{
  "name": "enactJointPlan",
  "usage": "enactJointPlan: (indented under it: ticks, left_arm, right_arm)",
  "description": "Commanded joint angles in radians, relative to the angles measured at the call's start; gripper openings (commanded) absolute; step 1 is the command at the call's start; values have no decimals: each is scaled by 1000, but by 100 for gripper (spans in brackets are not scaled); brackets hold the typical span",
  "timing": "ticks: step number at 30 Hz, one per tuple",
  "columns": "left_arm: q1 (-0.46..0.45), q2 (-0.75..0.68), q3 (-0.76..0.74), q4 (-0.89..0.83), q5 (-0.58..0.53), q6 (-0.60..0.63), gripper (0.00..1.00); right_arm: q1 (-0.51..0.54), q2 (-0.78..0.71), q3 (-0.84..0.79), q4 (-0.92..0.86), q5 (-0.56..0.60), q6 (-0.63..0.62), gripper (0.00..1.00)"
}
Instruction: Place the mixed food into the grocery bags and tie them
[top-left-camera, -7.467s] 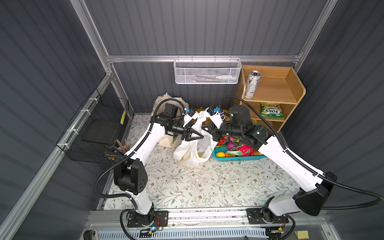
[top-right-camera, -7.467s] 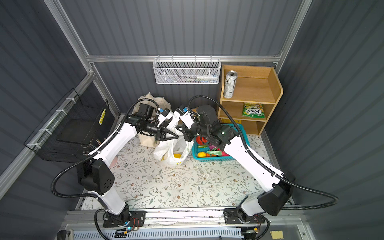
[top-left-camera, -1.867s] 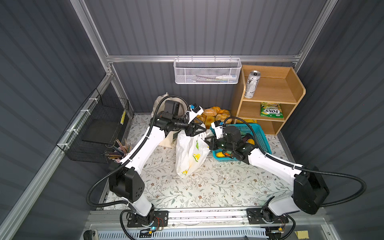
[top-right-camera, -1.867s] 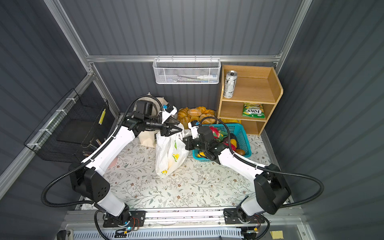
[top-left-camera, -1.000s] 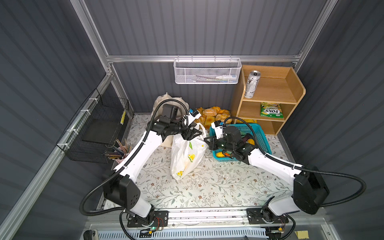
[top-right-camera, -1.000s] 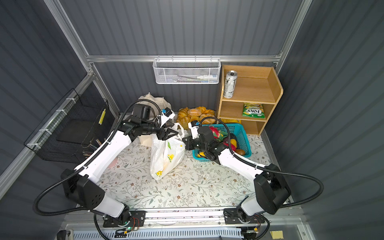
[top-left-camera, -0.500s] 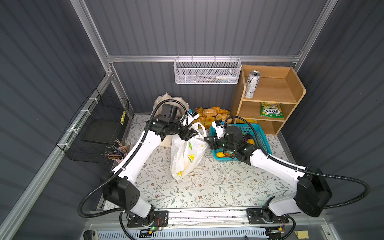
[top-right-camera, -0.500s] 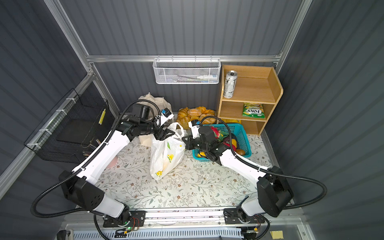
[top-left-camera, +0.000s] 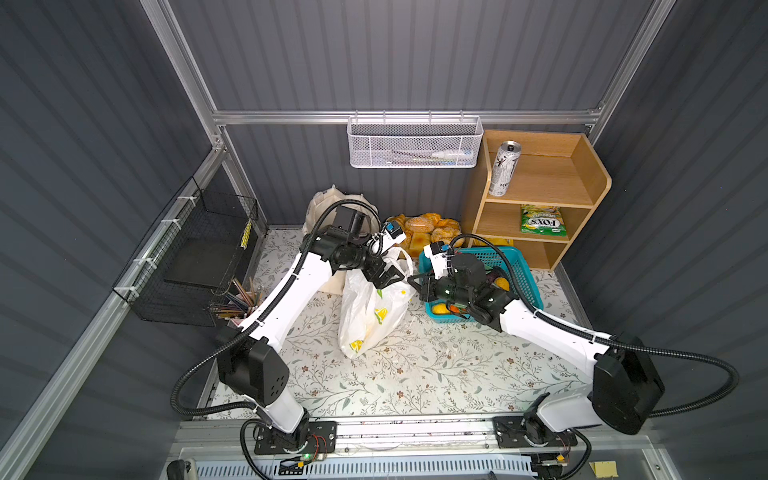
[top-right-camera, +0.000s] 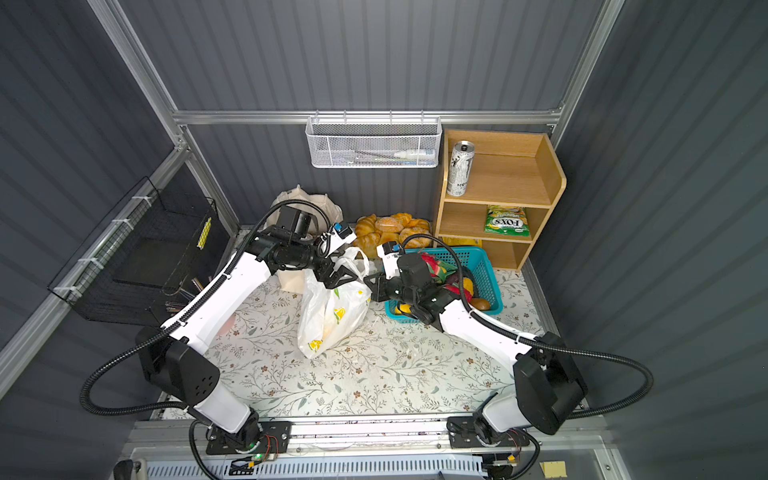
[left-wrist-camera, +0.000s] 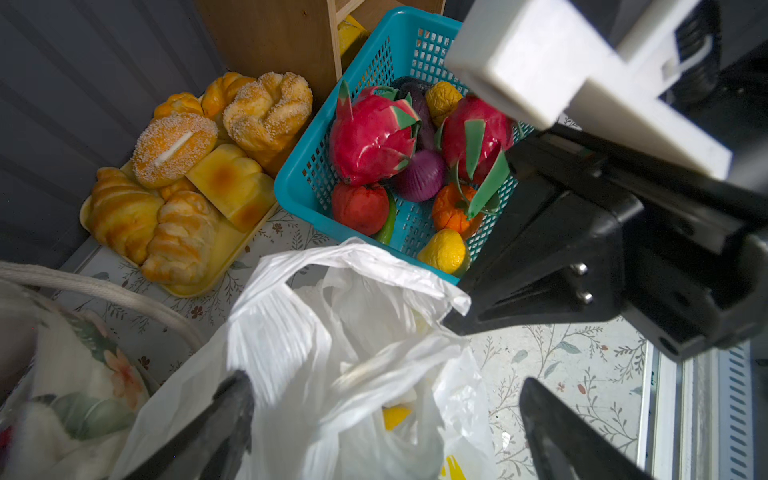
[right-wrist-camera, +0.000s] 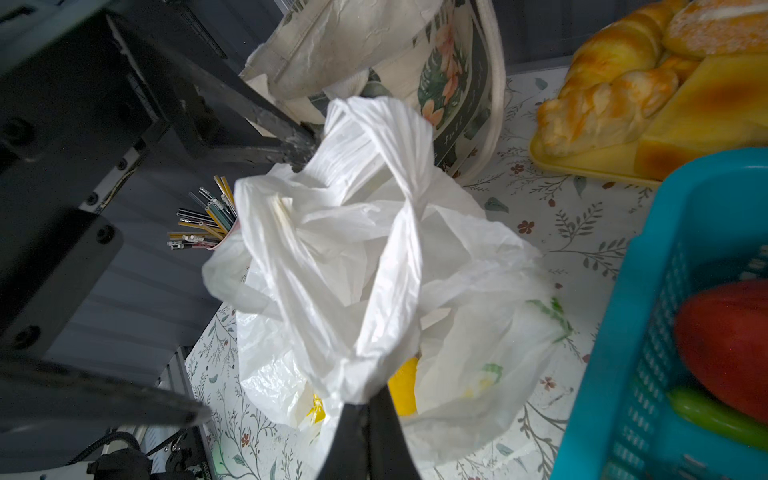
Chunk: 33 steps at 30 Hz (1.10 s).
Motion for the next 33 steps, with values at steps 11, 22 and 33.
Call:
enactJointPlan:
  ticks: [11,22,33]
  left_arm:
    - [-5,38,-12,47,46,7,58]
    - [-5,75,17,47,100,-41,0]
    - [-4,-80,-103,447,26,-219,100]
  right_arm:
    - [5,-25,-38,23,-7,10,0]
    - [6,-59,-44,12,2,11,0]
    - [-4,-169,110,-169,49,-54,0]
